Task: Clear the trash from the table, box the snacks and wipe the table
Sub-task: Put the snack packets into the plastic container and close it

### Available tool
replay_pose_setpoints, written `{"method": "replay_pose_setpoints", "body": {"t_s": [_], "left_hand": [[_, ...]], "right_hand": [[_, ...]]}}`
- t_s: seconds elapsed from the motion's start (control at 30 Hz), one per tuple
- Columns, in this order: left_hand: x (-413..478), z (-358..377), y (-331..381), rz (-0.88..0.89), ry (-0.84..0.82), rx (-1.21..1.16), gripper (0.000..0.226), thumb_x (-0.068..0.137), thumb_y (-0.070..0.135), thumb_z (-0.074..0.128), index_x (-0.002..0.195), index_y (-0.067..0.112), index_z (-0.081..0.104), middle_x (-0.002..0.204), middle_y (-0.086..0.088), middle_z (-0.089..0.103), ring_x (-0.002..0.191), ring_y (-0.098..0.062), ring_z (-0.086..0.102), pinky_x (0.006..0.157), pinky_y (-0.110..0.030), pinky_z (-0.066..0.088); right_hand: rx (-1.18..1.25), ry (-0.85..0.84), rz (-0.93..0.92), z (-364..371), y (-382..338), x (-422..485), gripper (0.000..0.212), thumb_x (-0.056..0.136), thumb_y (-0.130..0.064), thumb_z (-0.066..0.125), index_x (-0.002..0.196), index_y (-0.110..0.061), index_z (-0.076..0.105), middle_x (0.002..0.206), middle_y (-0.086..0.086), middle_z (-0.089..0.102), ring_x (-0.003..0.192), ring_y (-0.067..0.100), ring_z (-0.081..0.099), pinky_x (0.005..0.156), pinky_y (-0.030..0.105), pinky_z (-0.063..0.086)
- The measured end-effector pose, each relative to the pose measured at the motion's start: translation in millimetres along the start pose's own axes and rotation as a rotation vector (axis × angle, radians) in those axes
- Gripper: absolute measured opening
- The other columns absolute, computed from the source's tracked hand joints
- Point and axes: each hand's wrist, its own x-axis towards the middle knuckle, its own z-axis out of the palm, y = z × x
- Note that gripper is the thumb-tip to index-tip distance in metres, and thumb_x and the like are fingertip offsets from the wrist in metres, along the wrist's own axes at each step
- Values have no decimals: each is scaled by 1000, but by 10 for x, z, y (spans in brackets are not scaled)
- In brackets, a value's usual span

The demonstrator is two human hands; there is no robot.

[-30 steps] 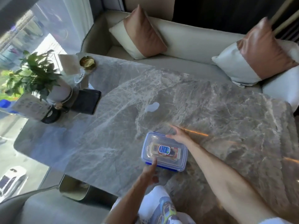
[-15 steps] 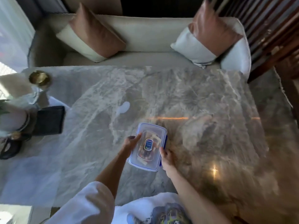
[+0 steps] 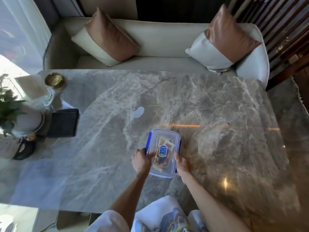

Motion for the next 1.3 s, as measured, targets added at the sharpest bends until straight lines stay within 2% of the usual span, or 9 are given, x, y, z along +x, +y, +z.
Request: {"method": "replay_pose_setpoints", "body": {"t_s": [0.23,0.5,0.7,0.77,0.9,1.0,1.17,1.23,1.3], "left_hand": [[-31,-24,118,-33,3,67,37,82,49,63,103,19,71,110,-6,63,105,-33,55,84,-40,48],[5,-60,67,-71,-63,43,38,76,54,64,97,23,69,105,-7,67,97,-32,62,84,-40,50],[72,-75,140,-112,-143,111,43,76,51,62,106,22,66,114,-4,62,103,-29,61,88,-41,46],[46,-94,160,-169,-225,59,54,73,50,61,113,15,60,113,-6,60,100,-31,64,87,-41,51],[-184,66,-27,-529,-658,-719,52,87,35,62,121,-2,51,88,-18,63,65,-28,68,55,-39,58],[-483,310,17,-662,-636,-1060,58,93,40,53,124,-9,47,89,-27,63,66,-36,68,45,-38,57],[-653,205,129,-743,-791,-1004,70,89,47,57,135,-2,36,116,-27,55,89,-50,62,57,-56,58],[-617,15,33,-797,-675,-967,74,83,43,68,138,11,31,142,-24,36,119,-53,46,77,-64,53],[-486,-91,-129,-644,-465,-841,77,84,40,68,143,12,29,152,-15,25,138,-41,30,92,-61,47]], "right_hand": [[-43,46,-26,29,-74,-74,49,93,-52,47,90,-7,66,89,13,71,84,31,69,76,44,55],[-324,549,-208,347,-277,-362,38,96,-30,51,124,-7,59,116,19,60,107,34,55,85,42,46],[-483,723,-302,511,-268,-290,20,80,-10,71,98,-3,68,85,16,59,84,33,54,70,39,46],[-494,711,-327,505,-323,-206,22,76,-11,72,97,-7,68,86,14,58,85,33,54,72,40,45],[-690,515,-675,347,-486,57,23,80,-24,62,102,-23,70,89,6,60,84,31,55,72,40,44],[-897,324,-832,272,-622,195,31,81,-15,66,108,-29,67,95,-1,61,88,26,55,74,39,44],[-984,113,-853,111,-672,229,42,93,-30,55,134,-33,51,130,1,54,116,28,49,94,38,37],[-854,176,-765,-15,-562,170,55,92,-40,55,144,-27,41,144,6,45,128,31,42,103,42,35],[-625,206,-602,-164,-346,81,67,92,-42,55,149,-17,31,152,11,37,137,32,36,110,43,32]]}}
